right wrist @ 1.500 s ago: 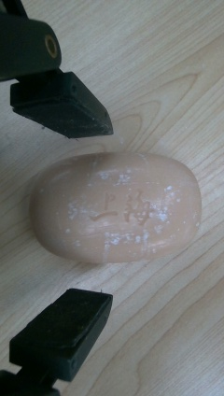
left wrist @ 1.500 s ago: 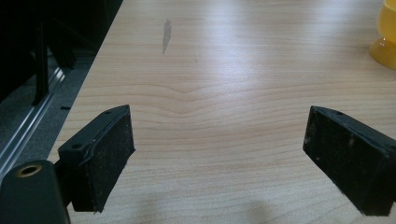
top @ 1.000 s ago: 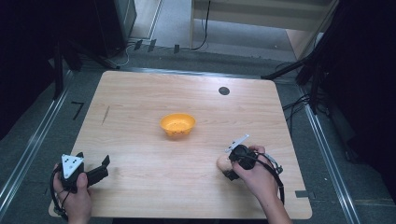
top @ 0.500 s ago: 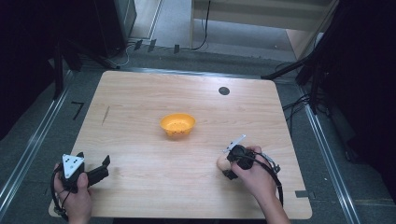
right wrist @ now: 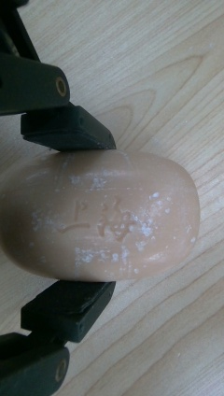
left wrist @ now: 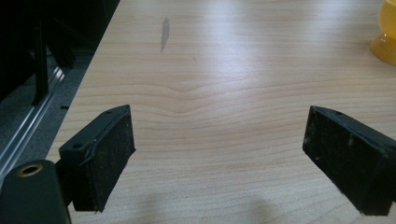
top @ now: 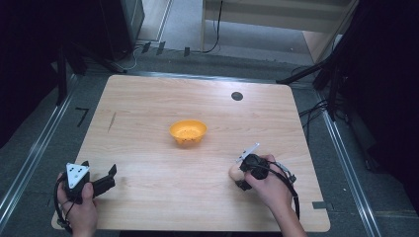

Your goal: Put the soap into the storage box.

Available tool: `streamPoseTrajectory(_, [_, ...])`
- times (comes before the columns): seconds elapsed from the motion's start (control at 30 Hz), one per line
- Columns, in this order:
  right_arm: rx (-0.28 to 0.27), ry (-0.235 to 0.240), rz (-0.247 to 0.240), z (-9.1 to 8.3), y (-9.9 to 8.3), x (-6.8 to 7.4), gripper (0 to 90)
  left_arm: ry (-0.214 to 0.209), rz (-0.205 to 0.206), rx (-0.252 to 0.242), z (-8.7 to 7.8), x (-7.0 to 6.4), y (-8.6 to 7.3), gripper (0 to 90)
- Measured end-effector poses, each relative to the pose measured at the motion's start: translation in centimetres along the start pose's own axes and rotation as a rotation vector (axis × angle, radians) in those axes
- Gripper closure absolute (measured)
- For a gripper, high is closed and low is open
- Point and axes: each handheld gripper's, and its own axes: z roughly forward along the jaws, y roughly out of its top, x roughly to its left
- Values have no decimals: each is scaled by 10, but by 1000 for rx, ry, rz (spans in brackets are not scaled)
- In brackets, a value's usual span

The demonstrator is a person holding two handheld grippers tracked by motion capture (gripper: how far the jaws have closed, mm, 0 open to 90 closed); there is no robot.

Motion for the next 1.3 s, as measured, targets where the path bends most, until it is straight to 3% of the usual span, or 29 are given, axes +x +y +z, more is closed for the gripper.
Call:
streamPoseTrajectory(0.3, [12,7,-28,-3,-1,-4,335,0,6,1,0,0,0,95])
streamPoseTrajectory(0.37, [15,10,-33,-5,-1,-5,335,11,5,2,0,-1,0,147])
streamPoseTrajectory(0.83, [1,19,-83,-20,10,-9,335,9,2,-4,-1,-1,0,132])
streamPoseTrajectory(1.3, [2,39,-155,-32,32,-13,336,-13,17,10,0,-2,0,16])
